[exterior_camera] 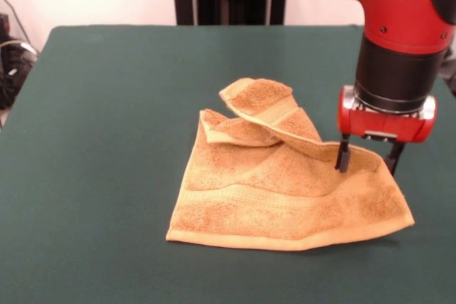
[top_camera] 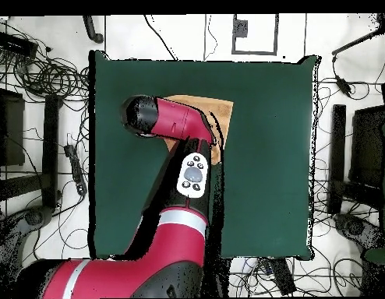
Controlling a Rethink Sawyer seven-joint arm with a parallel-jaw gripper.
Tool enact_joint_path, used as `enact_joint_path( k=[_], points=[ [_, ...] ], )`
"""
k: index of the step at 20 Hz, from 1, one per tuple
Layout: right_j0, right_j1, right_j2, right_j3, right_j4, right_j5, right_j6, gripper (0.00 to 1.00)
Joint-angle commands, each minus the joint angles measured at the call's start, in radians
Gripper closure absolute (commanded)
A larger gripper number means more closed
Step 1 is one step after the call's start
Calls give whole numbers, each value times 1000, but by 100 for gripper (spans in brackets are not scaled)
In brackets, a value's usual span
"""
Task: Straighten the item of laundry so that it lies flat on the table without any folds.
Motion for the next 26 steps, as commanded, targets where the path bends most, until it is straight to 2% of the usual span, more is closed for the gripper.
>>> enact_joint_path(
  k=[1, 6, 11, 18, 26],
  points=[
    [23, -4, 78, 18, 66, 100, 299, 0],
    [5, -55, 95, 55, 65, 162, 246, 0],
    [-17, -133, 124, 148, 67, 193, 181, 0],
    [-43, -240, 138, 287, 43, 186, 99, 0],
    [-75, -310, 141, 340, 2, 174, 45, 0]
  ],
)
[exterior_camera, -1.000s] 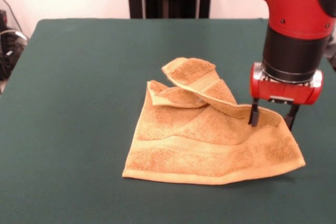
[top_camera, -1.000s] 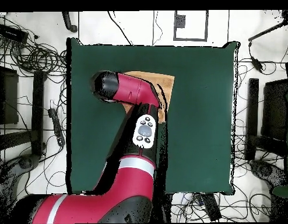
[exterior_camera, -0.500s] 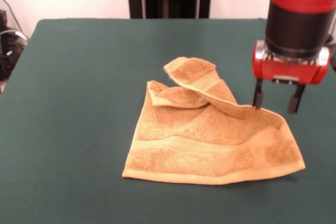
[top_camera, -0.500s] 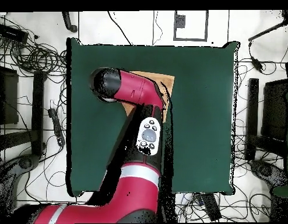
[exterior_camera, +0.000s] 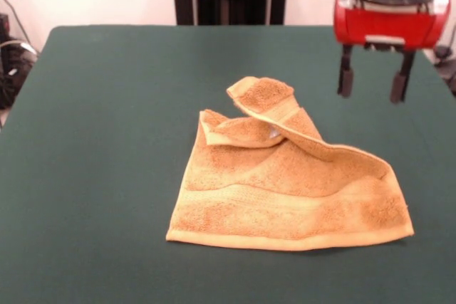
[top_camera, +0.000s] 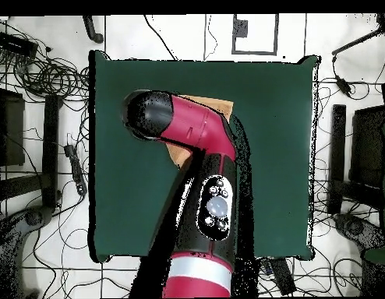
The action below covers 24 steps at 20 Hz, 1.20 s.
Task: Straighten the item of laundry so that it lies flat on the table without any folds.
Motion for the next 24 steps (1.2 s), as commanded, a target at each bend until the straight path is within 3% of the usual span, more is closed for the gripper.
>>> enact_joint_path(
  k=[1, 8, 15, 24],
  points=[
    [-32, -67, 126, 193, -20, 86, 33, 0],
    [-83, -105, 171, 222, -47, 55, -52, 0],
    [-131, -107, 201, 198, -163, 40, -169, 0],
    [-167, -87, 230, 172, -320, 44, -169, 0]
  ],
)
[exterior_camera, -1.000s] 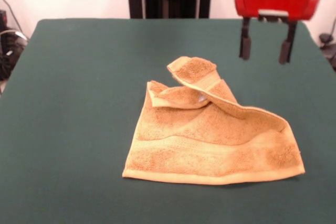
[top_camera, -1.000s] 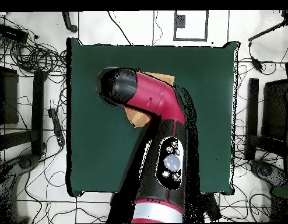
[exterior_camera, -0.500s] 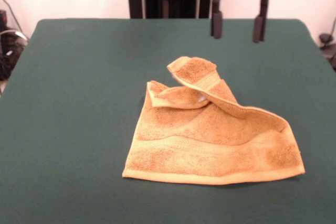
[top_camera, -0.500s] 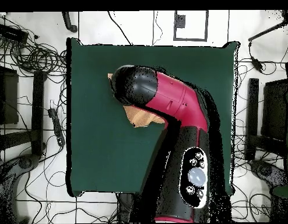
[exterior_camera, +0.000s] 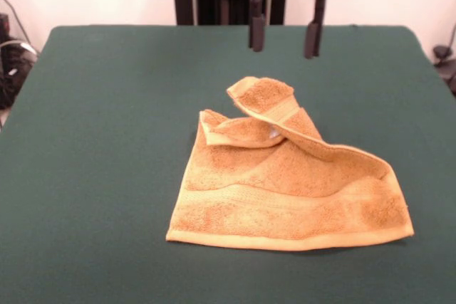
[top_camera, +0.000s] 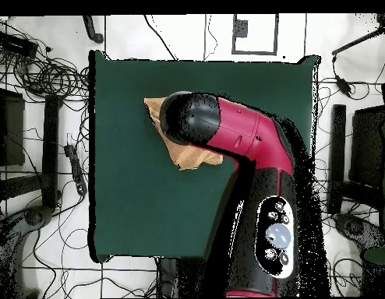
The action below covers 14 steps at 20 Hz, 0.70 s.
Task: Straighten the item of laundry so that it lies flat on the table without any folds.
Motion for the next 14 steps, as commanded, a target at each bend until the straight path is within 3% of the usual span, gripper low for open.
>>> enact_joint_path(
  k=[1, 6, 10, 14],
  points=[
    [-22, 59, 170, 123, -123, 45, -168, 0],
    [-54, 50, 195, 141, -166, 57, -150, 0],
    [-58, 38, 184, 115, -260, 82, -186, 0],
    [-93, 30, 240, 123, -297, 66, -225, 0]
  ],
)
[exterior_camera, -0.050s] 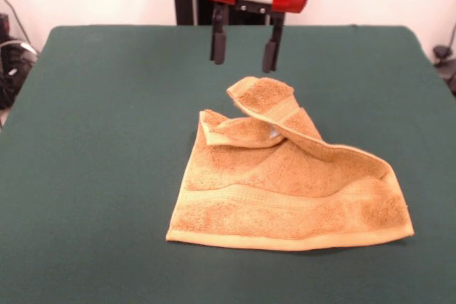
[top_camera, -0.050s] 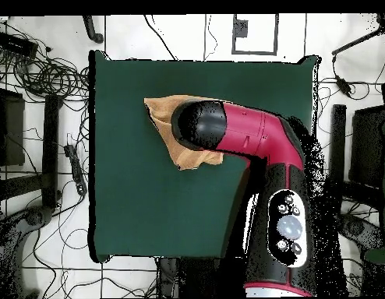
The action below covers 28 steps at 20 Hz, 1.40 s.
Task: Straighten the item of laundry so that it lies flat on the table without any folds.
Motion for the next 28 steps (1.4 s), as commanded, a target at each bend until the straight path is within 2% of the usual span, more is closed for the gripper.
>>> enact_joint_path(
  k=[1, 3, 5, 10, 20, 28],
  points=[
    [-25, 31, 170, 126, -89, 63, -212, 0],
    [-41, 35, 196, 131, -100, 54, -207, 0],
    [-66, 36, 239, 136, -125, 33, -251, 0],
    [-139, 57, 374, 135, -206, 55, -424, 0],
    [-183, 69, 464, 120, -287, 115, -392, 0],
    [-215, 66, 521, 122, -328, 151, -425, 0]
  ],
)
